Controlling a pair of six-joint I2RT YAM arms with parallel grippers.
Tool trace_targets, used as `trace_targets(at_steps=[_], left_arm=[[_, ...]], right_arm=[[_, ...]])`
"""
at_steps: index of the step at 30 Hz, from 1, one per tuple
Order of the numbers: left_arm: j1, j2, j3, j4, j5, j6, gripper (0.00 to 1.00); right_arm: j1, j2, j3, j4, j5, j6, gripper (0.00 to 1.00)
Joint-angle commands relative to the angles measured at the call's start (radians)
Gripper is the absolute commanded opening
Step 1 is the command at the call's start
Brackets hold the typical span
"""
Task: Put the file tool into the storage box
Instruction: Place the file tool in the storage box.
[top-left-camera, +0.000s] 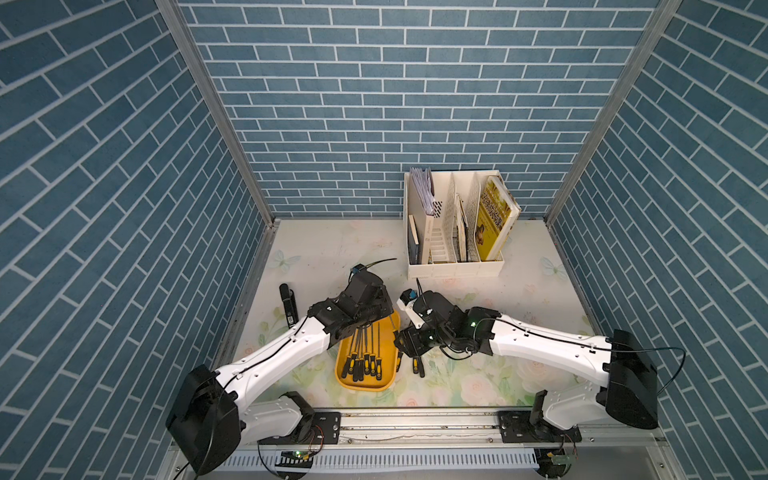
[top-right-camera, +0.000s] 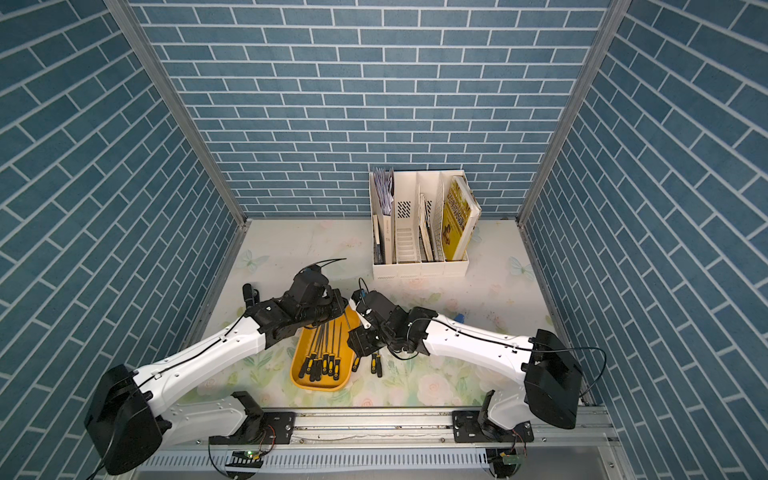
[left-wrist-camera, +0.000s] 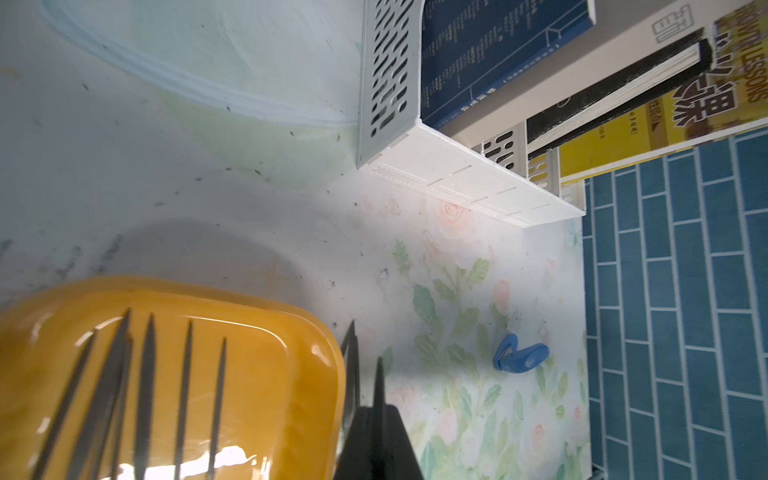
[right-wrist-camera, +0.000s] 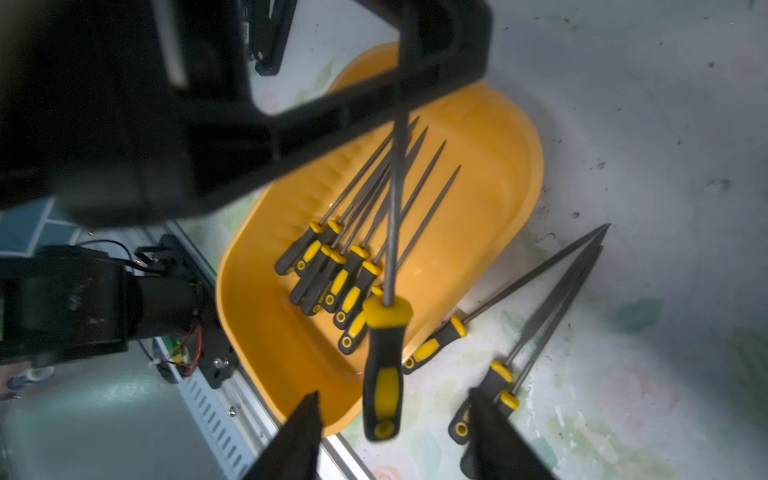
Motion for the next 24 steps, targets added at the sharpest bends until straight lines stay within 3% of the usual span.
trace_targets(at_steps=[1,7,24], left_arm=[[0.048,0.004,0.080,-0.178,-0.028,0.193,0.00],[0.065,0.069,0.115,-0.302,-0.062,0.354,0.00],[0.061,0.158,0.003,-0.260,-0.098,0.392,0.00]], right_arm=[[-0.048,-0.075,0.004,-0.083,0.024,-0.013,0.76],[-0.126,-0.119,-0.098,-0.104,-0.007,-0.021,0.78],[-0.096,0.052,-0.215,-0.019,-0.062,-0.020,0.70]])
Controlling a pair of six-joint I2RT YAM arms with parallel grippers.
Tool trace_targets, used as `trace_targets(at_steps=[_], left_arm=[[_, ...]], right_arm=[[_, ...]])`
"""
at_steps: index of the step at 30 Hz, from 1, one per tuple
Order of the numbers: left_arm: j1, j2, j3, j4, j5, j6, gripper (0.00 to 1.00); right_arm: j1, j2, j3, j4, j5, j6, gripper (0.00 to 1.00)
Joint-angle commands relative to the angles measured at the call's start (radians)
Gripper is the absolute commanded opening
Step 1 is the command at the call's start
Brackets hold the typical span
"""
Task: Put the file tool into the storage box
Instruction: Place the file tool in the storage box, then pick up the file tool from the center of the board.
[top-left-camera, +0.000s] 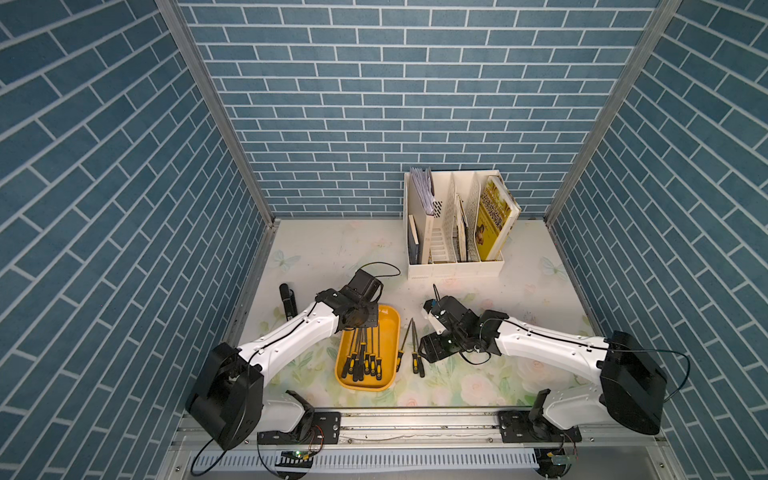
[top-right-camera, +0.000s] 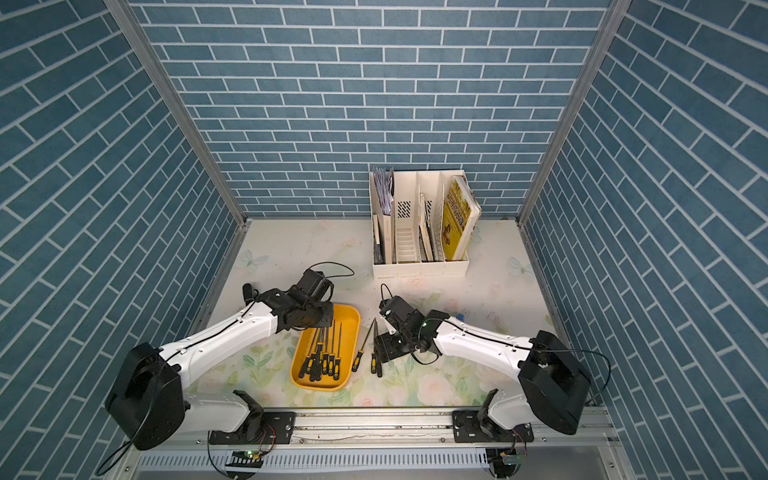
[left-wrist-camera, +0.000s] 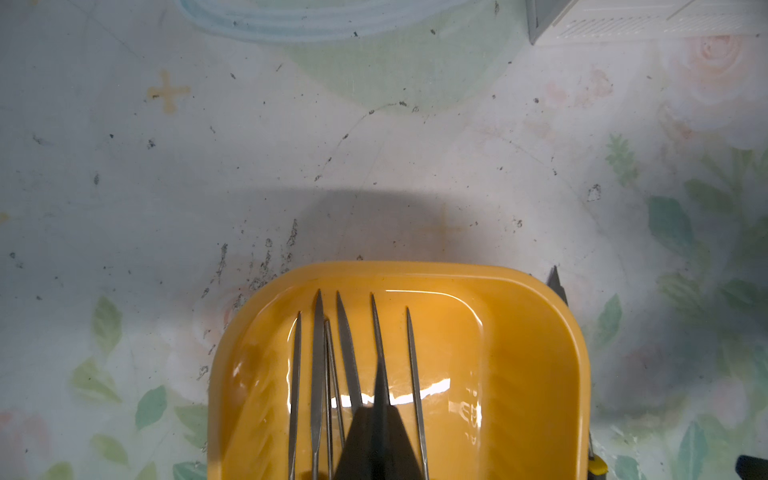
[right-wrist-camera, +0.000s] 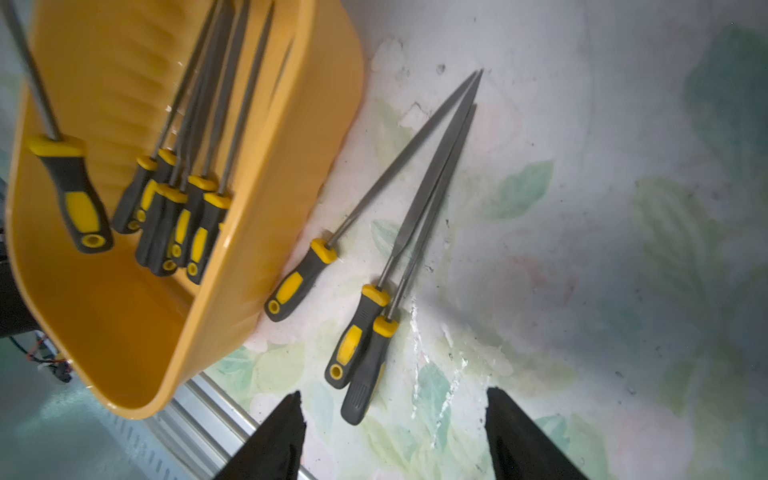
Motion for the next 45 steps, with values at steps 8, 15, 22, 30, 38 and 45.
trace_targets(at_steps=[8,15,22,30,38,45], left_arm=[[-0.006,0.019,-0.051,0.000,-0.010,0.005,0.15],[-0.012,0.007,-0.077,0.008,0.004,-0.003,0.34],[-0.019,-0.045,-0.029,-0.020,0.025,-0.013,0.37],[-0.021,-0.093,0.027,-0.046,0.051,-0.021,0.38],[-0.022,-0.121,0.037,-0.049,0.061,-0.031,0.38],[-0.022,-0.124,0.073,-0.054,0.080,-0.036,0.39]], right_arm=[[0.061,0.144,0.001,0.023,0.009,-0.011,0.63],[0.068,0.184,0.019,0.007,0.036,-0.012,0.56],[0.067,0.164,0.007,-0.043,0.089,-0.008,0.51],[0.063,0.116,-0.019,-0.058,0.113,0.003,0.50],[0.063,0.173,-0.006,-0.041,0.109,-0.008,0.38],[0.062,0.174,-0.031,-0.061,0.168,-0.008,0.11]])
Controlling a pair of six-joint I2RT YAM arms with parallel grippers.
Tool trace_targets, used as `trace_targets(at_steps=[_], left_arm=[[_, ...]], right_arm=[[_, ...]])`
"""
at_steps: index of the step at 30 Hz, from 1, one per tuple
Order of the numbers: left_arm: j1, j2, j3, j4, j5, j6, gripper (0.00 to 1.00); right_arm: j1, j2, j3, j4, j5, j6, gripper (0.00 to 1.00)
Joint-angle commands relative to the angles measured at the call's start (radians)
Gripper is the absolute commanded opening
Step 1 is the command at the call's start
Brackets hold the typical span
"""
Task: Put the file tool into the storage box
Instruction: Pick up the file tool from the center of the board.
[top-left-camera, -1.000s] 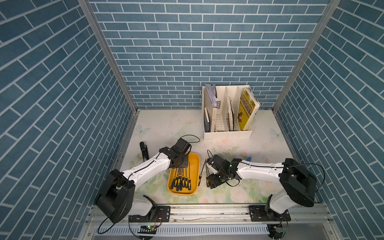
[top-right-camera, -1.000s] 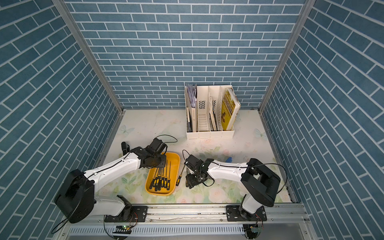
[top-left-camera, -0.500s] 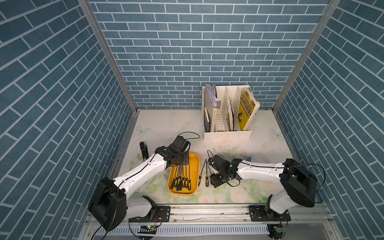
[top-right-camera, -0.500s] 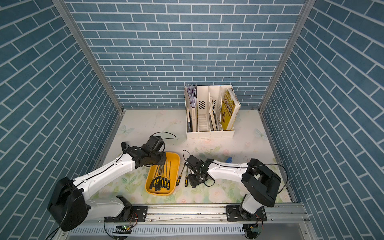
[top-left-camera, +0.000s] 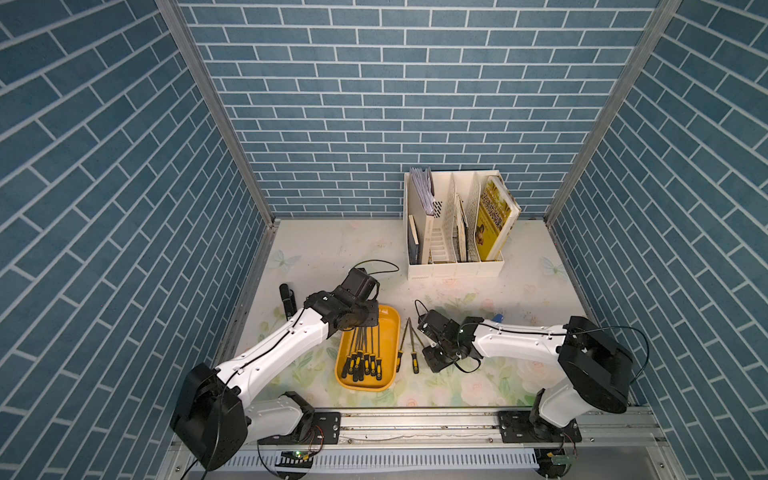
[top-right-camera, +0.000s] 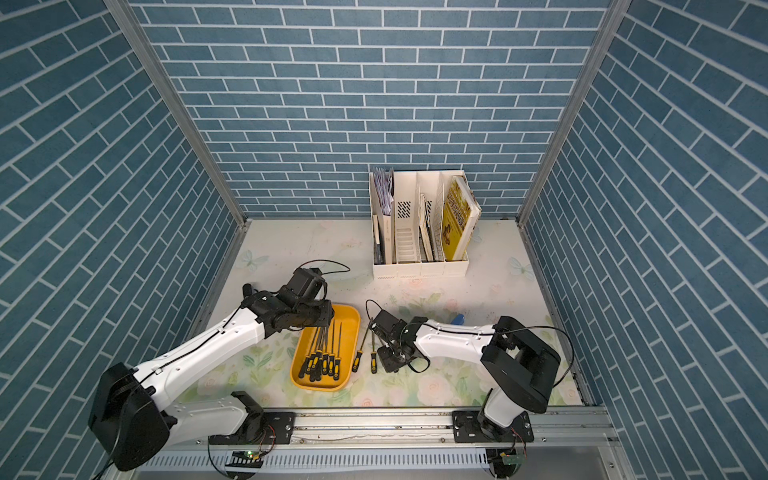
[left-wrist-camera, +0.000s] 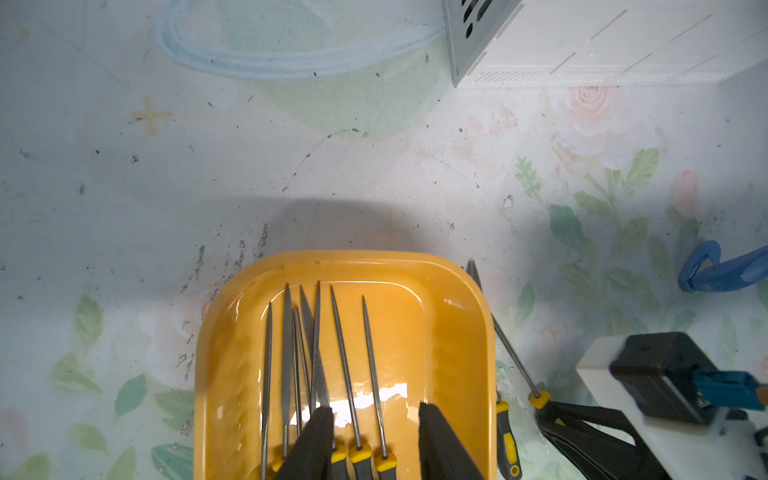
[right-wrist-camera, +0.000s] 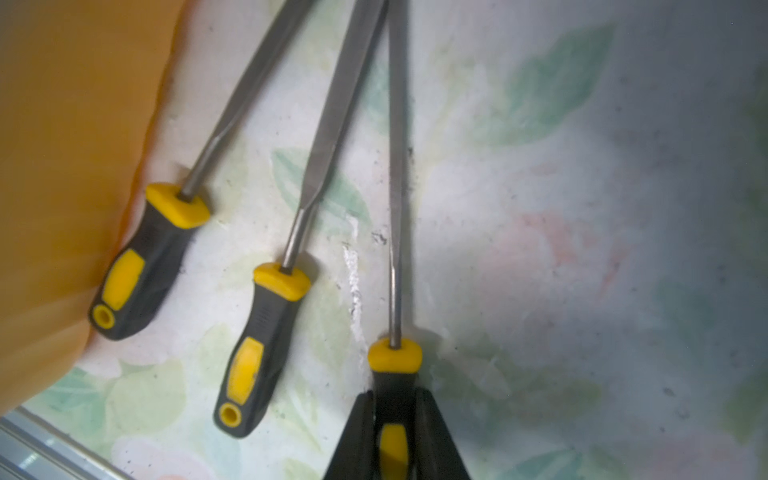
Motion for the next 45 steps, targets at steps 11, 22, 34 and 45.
trace_targets(at_steps=[11,22,34,45], left_arm=[[-0.083,-0.007,0.048,0.095,0.096,-0.099,0.44],[-0.176,0.020,0.052,0.270,0.101,-0.243,0.50],[-0.204,0.081,0.084,0.282,0.097,-0.246,0.51],[-0.211,0.113,0.091,0.282,0.099,-0.232,0.51]], right_arm=[[-0.070,-0.254,-0.061,-0.161,0.145,-0.019,0.02],[-0.068,-0.254,-0.015,-0.165,0.115,-0.004,0.01],[-0.114,-0.249,0.012,-0.192,0.179,-0.015,0.00],[-0.112,-0.074,-0.009,-0.340,0.307,-0.059,0.00]])
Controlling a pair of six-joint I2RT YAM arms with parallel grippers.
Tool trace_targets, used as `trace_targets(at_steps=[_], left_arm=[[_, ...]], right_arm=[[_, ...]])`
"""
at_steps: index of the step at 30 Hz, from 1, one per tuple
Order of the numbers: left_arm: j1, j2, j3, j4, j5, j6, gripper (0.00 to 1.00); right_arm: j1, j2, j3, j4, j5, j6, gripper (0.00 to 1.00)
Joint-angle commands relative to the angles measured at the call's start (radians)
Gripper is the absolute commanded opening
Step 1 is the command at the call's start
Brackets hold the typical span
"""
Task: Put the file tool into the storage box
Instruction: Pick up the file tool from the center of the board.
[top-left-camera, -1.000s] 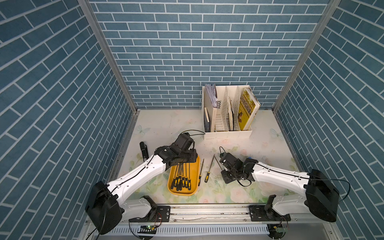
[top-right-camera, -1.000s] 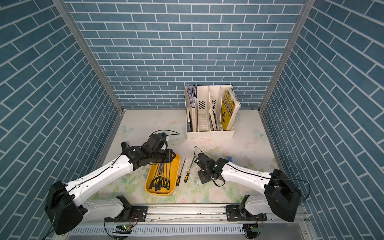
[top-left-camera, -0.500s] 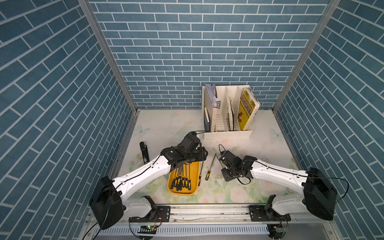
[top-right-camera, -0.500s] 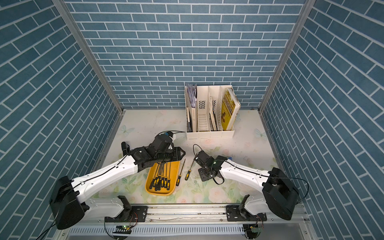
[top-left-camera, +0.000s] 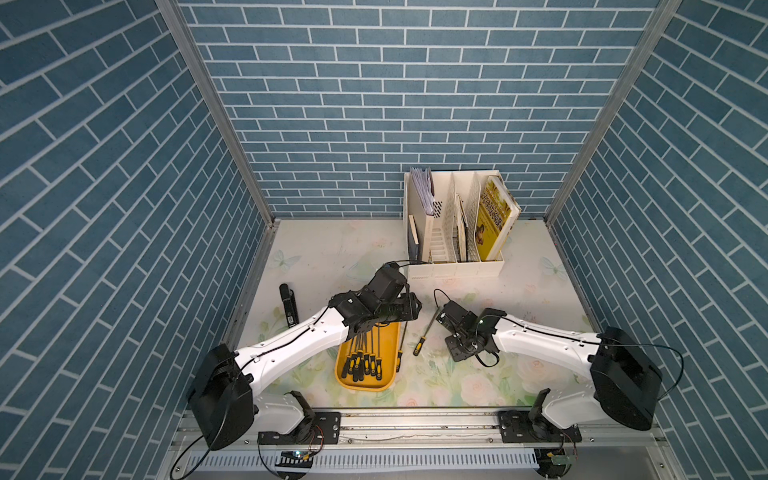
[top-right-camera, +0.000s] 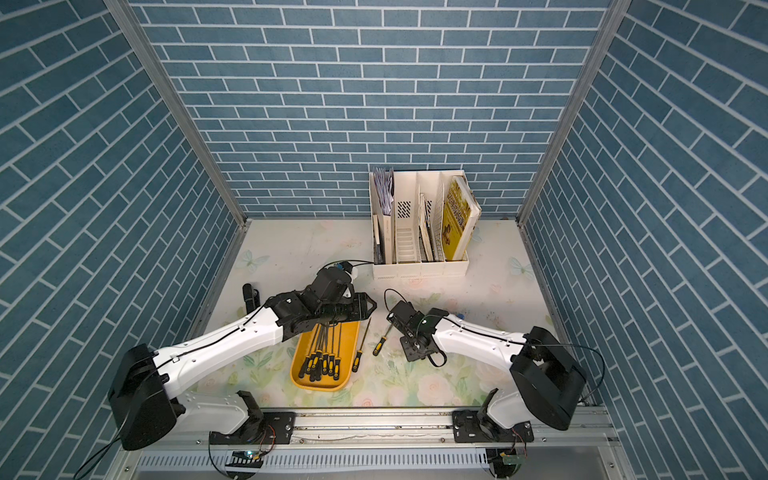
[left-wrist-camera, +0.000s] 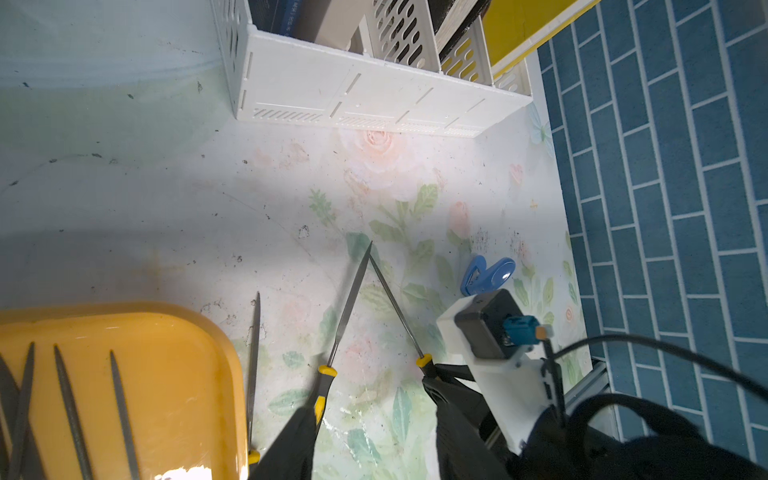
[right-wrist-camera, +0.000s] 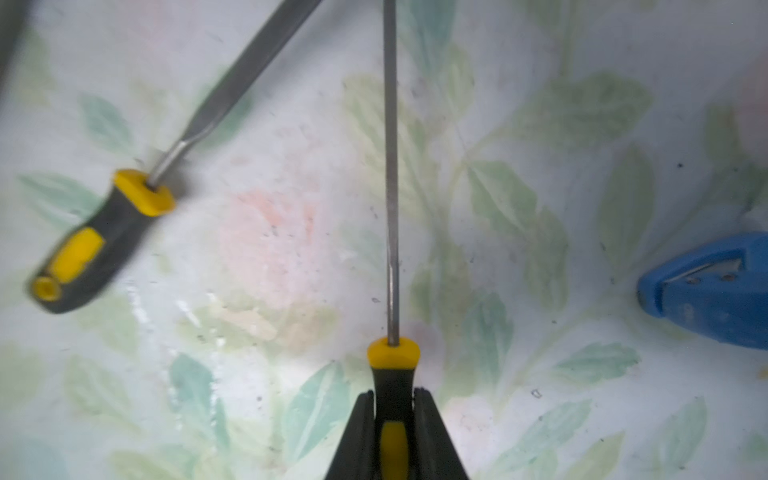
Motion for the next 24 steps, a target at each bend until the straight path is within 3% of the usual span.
trace_targets(at_steps=[1,14,21,24], left_arm=[[-0.007,0.010,0.016,-0.001,-0.007,0.012,0.51],[-0.007,0.005,0.015,-0.021,-0.012,0.029,0.51],[-0.008,0.004,0.020,-0.010,-0.005,0.029,0.52],[-0.009,0.012,0.021,-0.012,0.005,0.036,0.52]], right_arm=[[0.003,0.051,0.003,-0.104,0.082,-0.030,0.00],[-0.013,-0.077,0.073,-0.277,0.143,-0.024,0.00],[-0.015,-0.138,0.111,-0.195,0.096,-0.014,0.00],[-0.015,-0.094,0.122,-0.228,0.126,-0.024,0.00]])
